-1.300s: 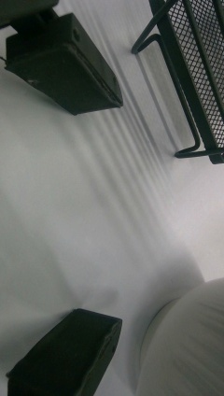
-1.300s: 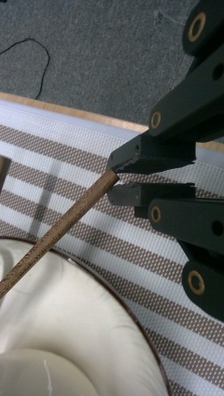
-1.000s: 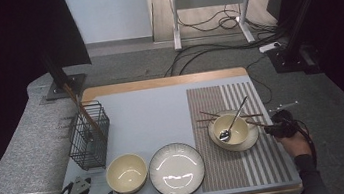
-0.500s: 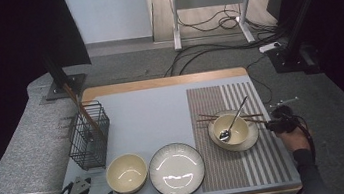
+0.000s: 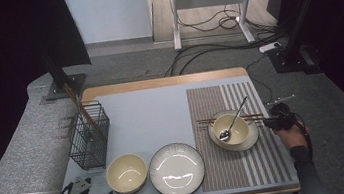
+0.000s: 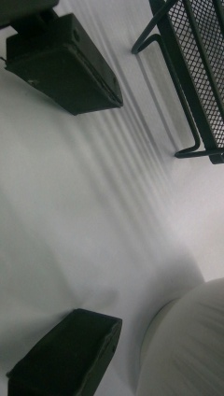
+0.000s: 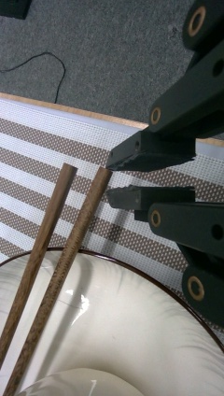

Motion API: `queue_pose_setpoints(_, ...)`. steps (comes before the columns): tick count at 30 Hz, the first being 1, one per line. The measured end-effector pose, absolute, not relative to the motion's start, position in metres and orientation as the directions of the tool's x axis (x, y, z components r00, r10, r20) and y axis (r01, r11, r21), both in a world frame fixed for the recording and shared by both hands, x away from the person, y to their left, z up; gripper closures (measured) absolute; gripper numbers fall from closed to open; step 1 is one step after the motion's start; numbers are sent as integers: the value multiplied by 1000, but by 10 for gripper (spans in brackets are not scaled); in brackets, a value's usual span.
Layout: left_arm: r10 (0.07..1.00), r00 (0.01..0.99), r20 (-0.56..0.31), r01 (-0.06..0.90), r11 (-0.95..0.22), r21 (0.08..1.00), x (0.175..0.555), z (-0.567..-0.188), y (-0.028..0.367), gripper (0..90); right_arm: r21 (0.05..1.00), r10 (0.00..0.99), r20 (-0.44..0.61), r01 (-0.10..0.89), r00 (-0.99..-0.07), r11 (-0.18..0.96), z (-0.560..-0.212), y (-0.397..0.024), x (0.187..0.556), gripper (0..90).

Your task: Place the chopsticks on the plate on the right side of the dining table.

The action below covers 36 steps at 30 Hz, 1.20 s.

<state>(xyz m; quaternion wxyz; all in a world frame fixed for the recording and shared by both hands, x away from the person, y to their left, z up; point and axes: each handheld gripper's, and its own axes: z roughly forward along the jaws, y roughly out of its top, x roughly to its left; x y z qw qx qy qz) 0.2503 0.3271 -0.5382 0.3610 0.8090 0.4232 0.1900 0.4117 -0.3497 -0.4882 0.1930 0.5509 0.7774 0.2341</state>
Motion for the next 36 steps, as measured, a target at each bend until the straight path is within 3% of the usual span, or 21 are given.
queue_pose_setpoints(27, 822, 570, 2, 547, -381, 745, 250, -538, 327, 0, 587, 947, -51, 758, -317, 285, -491, -347, 418, 813)
queue_pose_setpoints(34, 822, 570, 2, 547, -381, 745, 250, -538, 327, 0, 599, 952, -40, 755, -303, 266, -488, -351, 414, 685)
queue_pose_setpoints(36, 822, 570, 2, 547, -381, 745, 250, -538, 327, 0, 611, 955, -24, 752, -295, 247, -486, -354, 410, 597)
